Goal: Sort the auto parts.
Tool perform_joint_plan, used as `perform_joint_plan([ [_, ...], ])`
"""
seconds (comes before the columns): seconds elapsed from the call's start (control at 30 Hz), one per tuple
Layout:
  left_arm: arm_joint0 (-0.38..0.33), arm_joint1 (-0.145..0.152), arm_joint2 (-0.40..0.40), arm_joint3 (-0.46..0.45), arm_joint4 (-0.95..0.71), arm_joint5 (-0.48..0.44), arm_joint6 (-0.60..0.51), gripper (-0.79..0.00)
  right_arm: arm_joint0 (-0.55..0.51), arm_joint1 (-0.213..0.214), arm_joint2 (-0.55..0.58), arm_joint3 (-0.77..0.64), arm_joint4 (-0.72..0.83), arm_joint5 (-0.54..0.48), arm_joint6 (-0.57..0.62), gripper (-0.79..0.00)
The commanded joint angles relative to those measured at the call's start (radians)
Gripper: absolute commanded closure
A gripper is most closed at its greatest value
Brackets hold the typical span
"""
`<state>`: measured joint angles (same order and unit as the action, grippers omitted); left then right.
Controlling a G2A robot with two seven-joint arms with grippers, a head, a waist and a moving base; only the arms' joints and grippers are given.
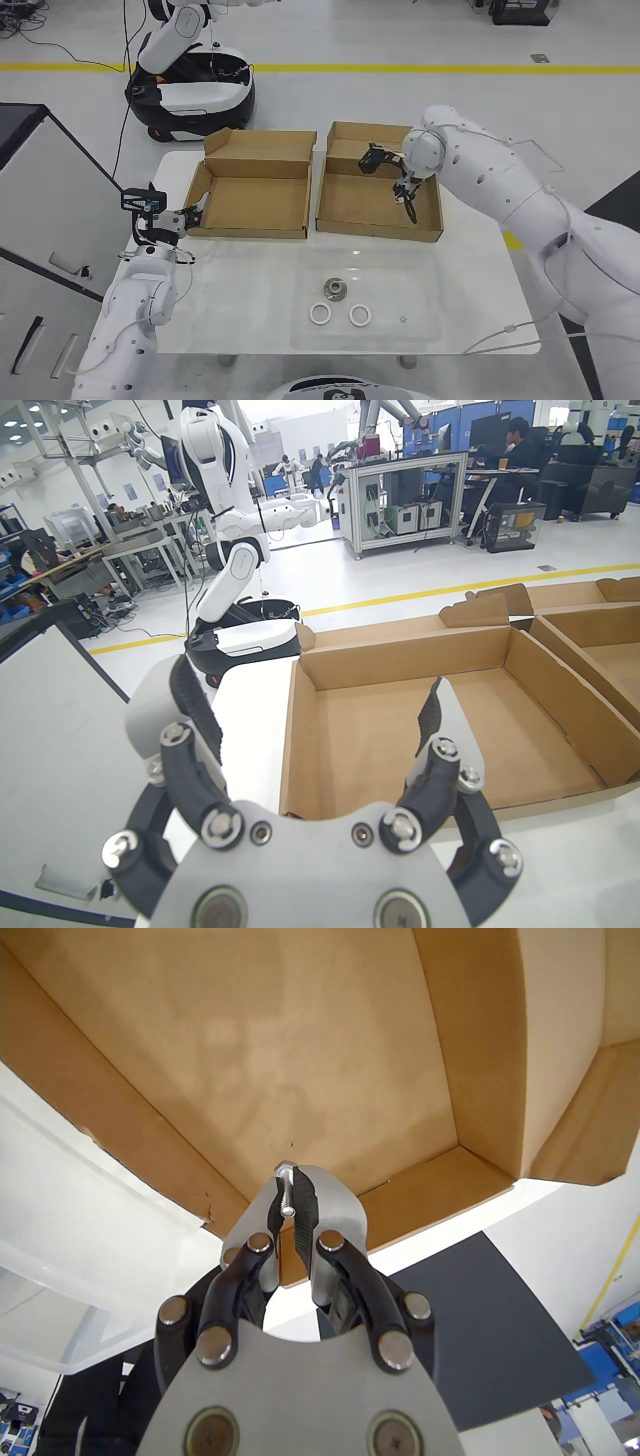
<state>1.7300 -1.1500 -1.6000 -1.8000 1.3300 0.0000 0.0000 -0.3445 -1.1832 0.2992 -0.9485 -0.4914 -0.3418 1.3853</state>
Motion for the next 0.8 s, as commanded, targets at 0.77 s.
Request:
perform_joint_plan([
  [0.77, 0.000, 0.000, 0.000, 0.000, 0.000, 0.000, 0.000, -0.785, -0.049, -0.053, 0.008, 0.173, -0.096, 0.047, -0.140, 0.000],
])
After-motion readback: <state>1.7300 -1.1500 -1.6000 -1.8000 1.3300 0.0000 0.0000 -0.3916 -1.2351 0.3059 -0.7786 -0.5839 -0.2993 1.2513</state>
